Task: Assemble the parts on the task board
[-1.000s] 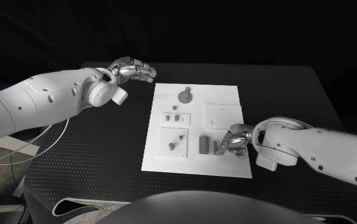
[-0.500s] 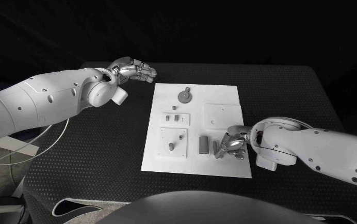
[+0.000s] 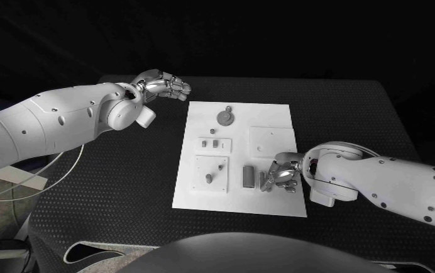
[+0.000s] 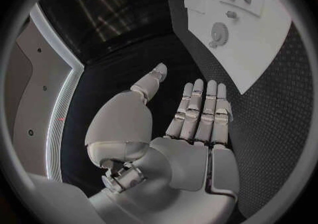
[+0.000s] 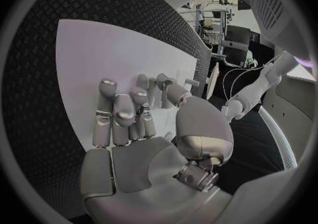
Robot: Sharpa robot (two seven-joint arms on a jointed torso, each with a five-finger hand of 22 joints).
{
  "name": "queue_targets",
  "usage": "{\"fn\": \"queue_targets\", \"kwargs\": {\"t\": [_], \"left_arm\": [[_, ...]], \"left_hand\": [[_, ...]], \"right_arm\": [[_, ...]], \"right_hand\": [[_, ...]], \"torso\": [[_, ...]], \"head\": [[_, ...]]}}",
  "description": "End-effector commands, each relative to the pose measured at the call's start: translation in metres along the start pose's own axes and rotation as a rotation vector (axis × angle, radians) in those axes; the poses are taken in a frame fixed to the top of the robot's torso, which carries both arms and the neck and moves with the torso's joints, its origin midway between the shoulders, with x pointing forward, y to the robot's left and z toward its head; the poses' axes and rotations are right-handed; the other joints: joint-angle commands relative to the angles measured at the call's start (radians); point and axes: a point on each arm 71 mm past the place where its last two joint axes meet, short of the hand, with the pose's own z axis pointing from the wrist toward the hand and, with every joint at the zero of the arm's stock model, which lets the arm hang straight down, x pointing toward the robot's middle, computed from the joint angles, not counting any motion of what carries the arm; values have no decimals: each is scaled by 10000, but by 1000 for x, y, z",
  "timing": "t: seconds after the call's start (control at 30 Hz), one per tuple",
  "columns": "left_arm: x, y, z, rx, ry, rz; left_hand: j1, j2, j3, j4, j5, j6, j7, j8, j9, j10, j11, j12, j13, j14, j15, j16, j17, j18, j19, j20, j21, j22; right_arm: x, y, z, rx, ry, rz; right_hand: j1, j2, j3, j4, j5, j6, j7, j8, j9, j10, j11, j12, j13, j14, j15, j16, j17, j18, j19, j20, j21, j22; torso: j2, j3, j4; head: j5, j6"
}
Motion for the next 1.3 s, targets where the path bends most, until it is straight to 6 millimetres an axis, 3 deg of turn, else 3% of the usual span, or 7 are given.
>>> {"fn": "queue_targets", "kwargs": {"t": [0.03,0.2,0.47,0.83,0.93,1.1,1.3], "left_arm": [[2,-2,0,102,141,-9],[2,-2,1,102,142,-7],[2,-2,1,99,142,-5],[2,-2,2,141,88,-22],[3,-3,3,157,33,-116],[6,-3,8,167,-101,-531],[10,-3,13,217,-226,-676]], "left_hand": [[-24,-59,14,53,-36,4,14,52,-7,16,-25,65,-17,28,54,-56,9,8,-7,38,39,-13],[-24,-58,14,53,-36,5,13,53,-7,18,-26,66,-18,28,54,-57,10,8,-7,38,39,-14],[-24,-57,14,53,-37,7,12,54,-6,19,-27,67,-20,28,54,-58,12,8,-7,38,39,-15],[-30,-62,9,53,-37,4,13,53,-7,16,-26,65,-25,29,55,-60,14,8,-7,38,40,-16],[-36,-69,5,55,-37,-3,14,49,-10,10,-26,61,-29,28,54,-62,15,7,-7,39,40,-17],[-45,-63,4,61,-36,-23,17,39,-15,-9,-27,51,-38,30,52,-63,18,8,-3,39,42,-18],[-52,-31,8,69,-36,-73,12,14,-26,-70,-44,22,-66,43,42,-62,27,10,5,33,45,-21]], "right_arm": [[-1,-7,2,424,-218,-403],[-2,-7,3,489,-261,-643],[-2,-10,2,438,-280,-551],[-13,-17,-6,40,-646,80],[-28,-14,-8,-852,-1157,385],[-66,-16,-8,-2282,-2670,1906],[-115,-34,-7,-3665,-4200,3584]], "right_hand": [[71,336,-7,-254,-13,49,-10,2,9,33,-33,43,-17,16,-51,43,-4,134,33,-26,13,147],[264,622,28,-628,-13,80,-29,27,22,54,-51,54,-21,31,-63,48,-4,134,27,-39,24,157],[314,433,-73,-602,-15,94,-31,45,34,56,-52,49,-29,27,-64,40,-8,134,15,-20,34,163],[-146,-786,-188,-218,-15,74,-15,15,-6,53,-38,-1,-78,22,-53,-23,-45,134,59,0,-38,98],[-148,-1086,-44,55,-14,-55,24,-54,-37,3,-3,-25,-86,-3,-28,-51,-54,134,59,-5,-81,79],[73,-1141,44,62,-16,-478,164,-255,-98,-187,128,-71,-73,-149,88,-133,-71,134,-86,49,-163,86],[368,-654,-59,-374,-12,-664,275,-297,-68,-364,235,-59,-36,-339,199,-261,-112,131,-292,161,-260,104]], "torso": [[-2,5,-5],[2,11,-9],[0,14,-11],[-15,4,-19],[-32,1,-33],[-81,-1,-69],[-221,-42,-142]], "head": [[5,2],[0,2],[-10,2],[-61,112],[-114,244],[-228,618],[-407,1151]]}}
